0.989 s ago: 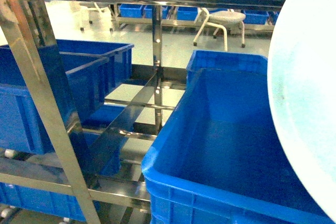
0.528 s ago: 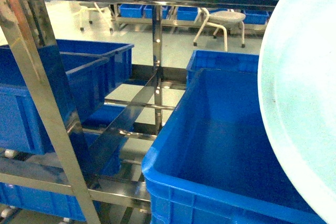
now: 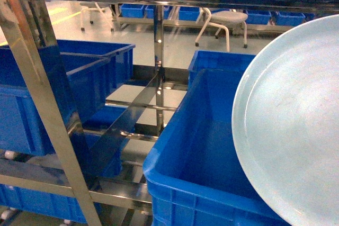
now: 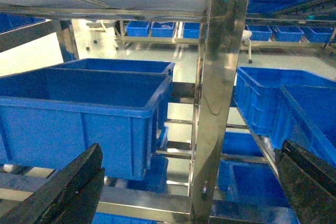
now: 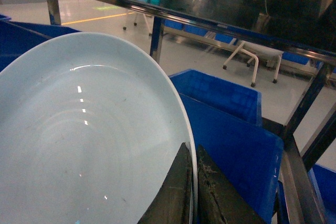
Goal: Place blue tray on left shelf second layer neatly
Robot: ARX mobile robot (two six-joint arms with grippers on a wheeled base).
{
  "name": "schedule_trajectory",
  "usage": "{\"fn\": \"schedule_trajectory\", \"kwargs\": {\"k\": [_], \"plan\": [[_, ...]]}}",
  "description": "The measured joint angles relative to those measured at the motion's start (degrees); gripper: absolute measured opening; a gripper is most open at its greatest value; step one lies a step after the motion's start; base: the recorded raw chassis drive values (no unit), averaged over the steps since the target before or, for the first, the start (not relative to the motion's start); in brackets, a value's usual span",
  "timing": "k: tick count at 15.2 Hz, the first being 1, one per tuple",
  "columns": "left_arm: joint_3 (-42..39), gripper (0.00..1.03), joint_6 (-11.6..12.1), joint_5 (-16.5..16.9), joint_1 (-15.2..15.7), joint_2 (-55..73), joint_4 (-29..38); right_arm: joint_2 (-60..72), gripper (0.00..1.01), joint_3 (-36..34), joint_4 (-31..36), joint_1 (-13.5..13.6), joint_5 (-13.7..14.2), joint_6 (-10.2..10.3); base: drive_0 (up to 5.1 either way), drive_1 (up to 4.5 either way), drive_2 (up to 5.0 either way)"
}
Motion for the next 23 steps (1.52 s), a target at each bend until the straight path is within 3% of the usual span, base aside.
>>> {"fn": "schedule_trajectory", "kwargs": {"k": [7,11,18,23], "plan": [[0.0,0.98,0.0,0.0,0.0,0.0,0.0,15.6,0.02,4.7,12.6,-0.8,-0.1,-0.7,0.0,0.00,0.0],[0.0,0.98,0.0,0.0,0.0,0.0,0.0,19.0,0.02,5.3,15.2,-0.8,-0.1,-1.2,0.0,0.00,0.0],[0.0,0.98,0.0,0.0,0.0,0.0,0.0,31.8,0.02,8.3,24.2,-0.9,-0.2,-4.0,0.0,0.00,0.0],[0.0,0.98,0.0,0.0,0.0,0.0,0.0,39.6,0.02,13.2,24.2,-1.2,-0.5,-6.6,0.0,0.00,0.0]]}}
